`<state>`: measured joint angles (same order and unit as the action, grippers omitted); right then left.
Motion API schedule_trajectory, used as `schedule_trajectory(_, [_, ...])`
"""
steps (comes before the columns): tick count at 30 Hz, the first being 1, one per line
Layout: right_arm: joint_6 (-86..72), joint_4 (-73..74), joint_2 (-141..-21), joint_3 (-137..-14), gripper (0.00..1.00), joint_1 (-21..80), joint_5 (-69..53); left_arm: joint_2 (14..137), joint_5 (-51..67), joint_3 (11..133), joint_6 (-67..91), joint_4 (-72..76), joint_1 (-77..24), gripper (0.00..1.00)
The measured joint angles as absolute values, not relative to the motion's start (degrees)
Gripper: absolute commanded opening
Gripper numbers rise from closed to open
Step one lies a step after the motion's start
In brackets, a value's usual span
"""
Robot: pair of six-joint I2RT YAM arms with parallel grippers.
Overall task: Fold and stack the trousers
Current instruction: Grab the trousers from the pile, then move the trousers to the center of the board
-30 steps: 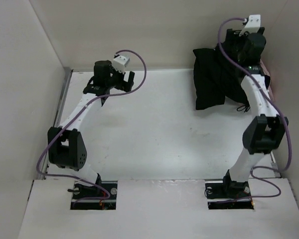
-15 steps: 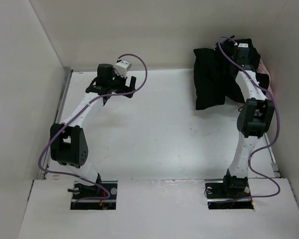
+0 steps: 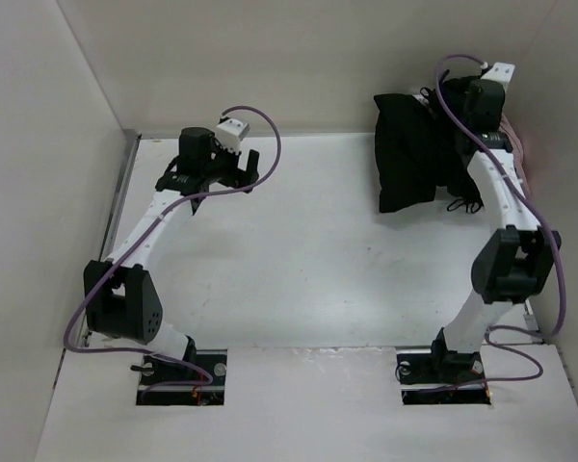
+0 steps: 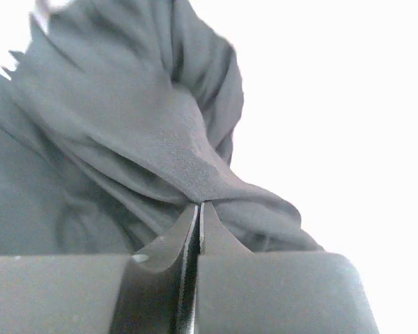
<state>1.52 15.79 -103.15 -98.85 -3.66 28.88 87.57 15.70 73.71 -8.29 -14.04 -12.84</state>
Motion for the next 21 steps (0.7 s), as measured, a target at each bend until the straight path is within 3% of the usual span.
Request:
schedule_trajectory(10, [11.55,1.58,-85.12,-96.90,0.01,4.58,36.01,75.61,15.51,66.22,-8.14,-13.45,-12.78,1.00])
schedule_trajectory(17, [17.56,-0.05,-86.67,-103.63,0.01,9.39,37.17,68.60,15.49,62.46,-7.94,-12.45,-12.19,1.00])
schedule_trajectory(21, [20.43,0.01,-87.15,-109.62,0.03,19.51,36.73,66.48,15.53,61.17,-7.27,-11.90,-11.46,1.00])
